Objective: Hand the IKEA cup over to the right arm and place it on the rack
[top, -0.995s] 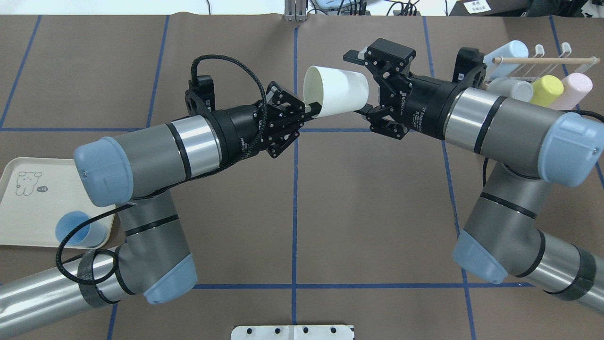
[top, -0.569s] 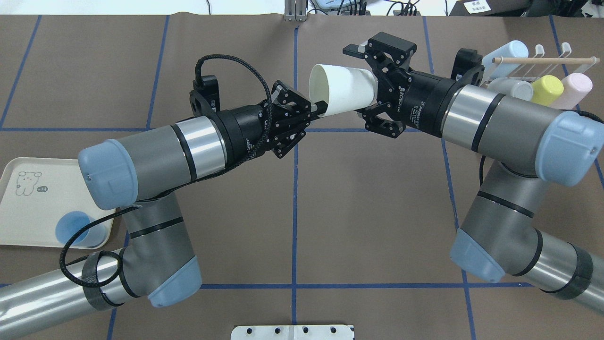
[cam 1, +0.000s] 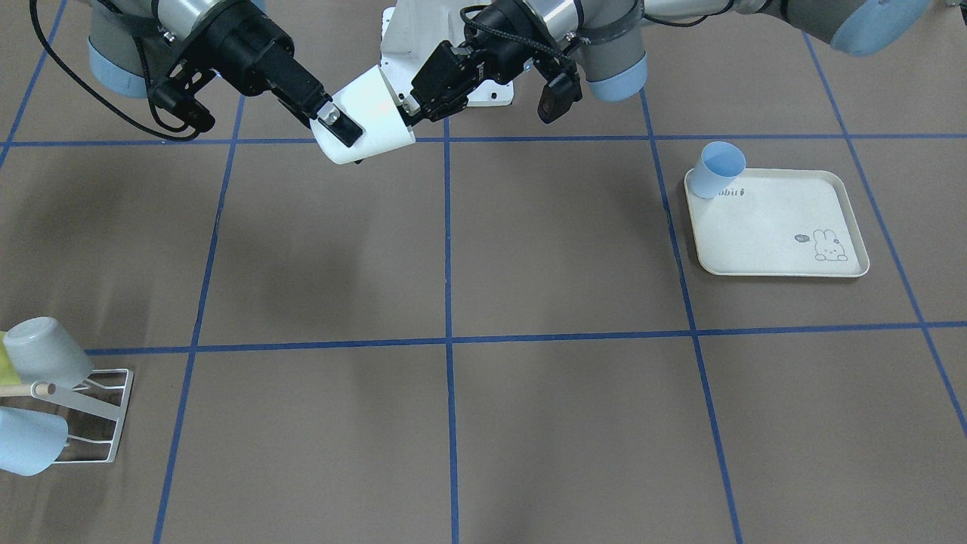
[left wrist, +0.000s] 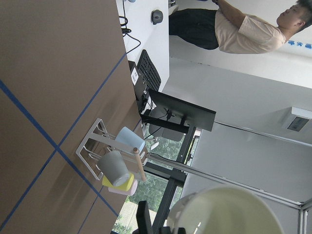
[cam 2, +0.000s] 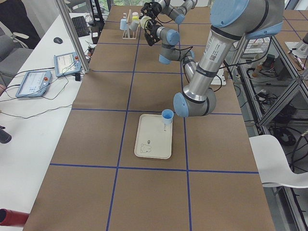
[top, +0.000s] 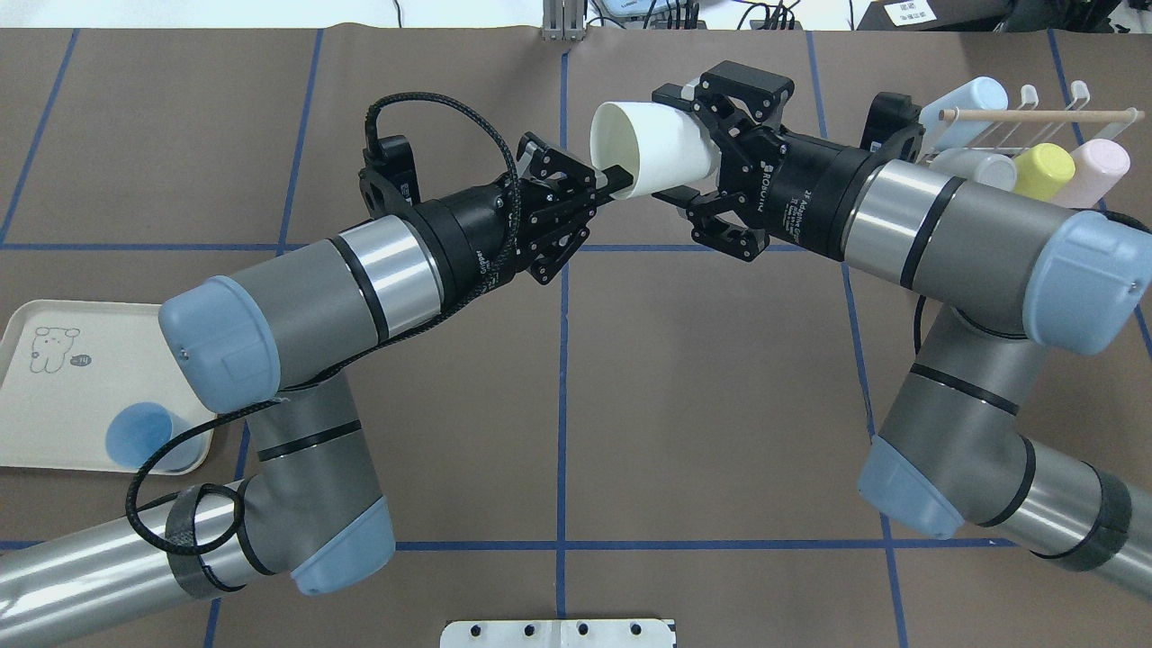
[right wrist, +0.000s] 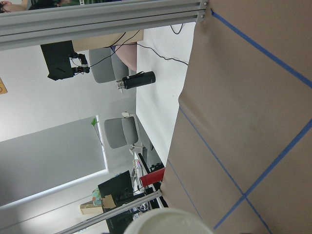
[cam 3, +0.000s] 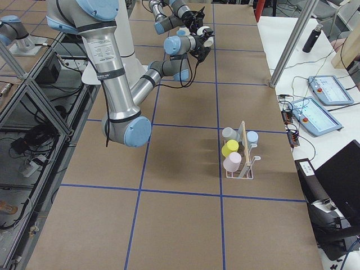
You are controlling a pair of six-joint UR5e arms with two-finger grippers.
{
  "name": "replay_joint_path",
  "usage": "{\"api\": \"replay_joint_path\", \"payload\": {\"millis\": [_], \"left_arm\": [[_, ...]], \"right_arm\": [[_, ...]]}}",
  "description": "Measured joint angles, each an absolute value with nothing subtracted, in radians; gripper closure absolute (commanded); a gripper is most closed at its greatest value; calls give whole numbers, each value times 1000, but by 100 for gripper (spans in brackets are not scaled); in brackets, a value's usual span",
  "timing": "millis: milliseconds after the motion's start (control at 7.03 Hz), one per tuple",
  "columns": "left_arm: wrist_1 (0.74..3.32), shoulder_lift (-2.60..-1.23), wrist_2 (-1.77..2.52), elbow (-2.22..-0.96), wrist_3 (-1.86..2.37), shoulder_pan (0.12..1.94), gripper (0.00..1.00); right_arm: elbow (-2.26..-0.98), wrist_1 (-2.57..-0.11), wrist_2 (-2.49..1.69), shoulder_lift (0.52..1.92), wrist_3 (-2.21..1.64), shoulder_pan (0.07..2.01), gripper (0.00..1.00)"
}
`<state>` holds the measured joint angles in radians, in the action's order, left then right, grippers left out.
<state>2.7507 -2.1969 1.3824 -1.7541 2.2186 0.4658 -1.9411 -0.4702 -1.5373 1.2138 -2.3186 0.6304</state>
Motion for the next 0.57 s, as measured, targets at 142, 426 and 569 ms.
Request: {"api": "replay_joint_path", "payload": {"millis": [142, 426, 569], "left_arm": [[2748, -2192, 1371, -1754, 2216, 466, 100], [2745, -2187, 1366, -1754, 2207, 465, 100], [2745, -2186, 1365, -1754, 2205, 465, 100]], "right_arm": [[-1942, -470, -1537, 1214, -2322, 630, 11], [-1943, -469, -1536, 1213, -2324, 630, 34], [-1943, -469, -1533, 1213, -2334, 631, 61]]}}
